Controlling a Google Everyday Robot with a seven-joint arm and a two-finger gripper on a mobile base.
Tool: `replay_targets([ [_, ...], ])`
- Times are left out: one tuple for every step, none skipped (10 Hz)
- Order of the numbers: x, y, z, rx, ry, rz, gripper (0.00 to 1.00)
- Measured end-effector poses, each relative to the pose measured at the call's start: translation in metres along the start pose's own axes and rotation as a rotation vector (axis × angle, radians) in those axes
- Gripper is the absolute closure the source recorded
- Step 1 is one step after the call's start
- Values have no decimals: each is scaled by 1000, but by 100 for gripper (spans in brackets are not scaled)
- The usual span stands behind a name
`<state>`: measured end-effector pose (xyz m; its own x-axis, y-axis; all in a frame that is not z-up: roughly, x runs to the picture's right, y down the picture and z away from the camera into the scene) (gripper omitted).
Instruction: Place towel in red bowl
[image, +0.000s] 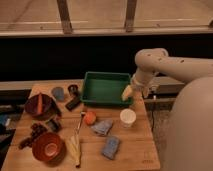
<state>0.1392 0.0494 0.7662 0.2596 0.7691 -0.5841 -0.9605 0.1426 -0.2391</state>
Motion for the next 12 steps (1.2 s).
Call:
replay_targets([
  [-3,20,5,0,8,-52,29],
  [-5,43,10,-8,19,-111,29],
  [-5,65,13,-24,19,-165,29],
  [-3,72,14,-27,24,-186,29],
  [-3,70,14,-24,23,-185,29],
  [-2,69,13,-24,24,-184,29],
  [-2,69,13,-25,24,-184,29],
  [-3,71,14,-27,24,-189,29],
  [-1,73,19,-29,48,-216,29],
  [0,82,27,-34,68,-248,29],
  [-3,97,40,-42,89,-286,29],
  [-5,112,51,-50,112,-317,29],
])
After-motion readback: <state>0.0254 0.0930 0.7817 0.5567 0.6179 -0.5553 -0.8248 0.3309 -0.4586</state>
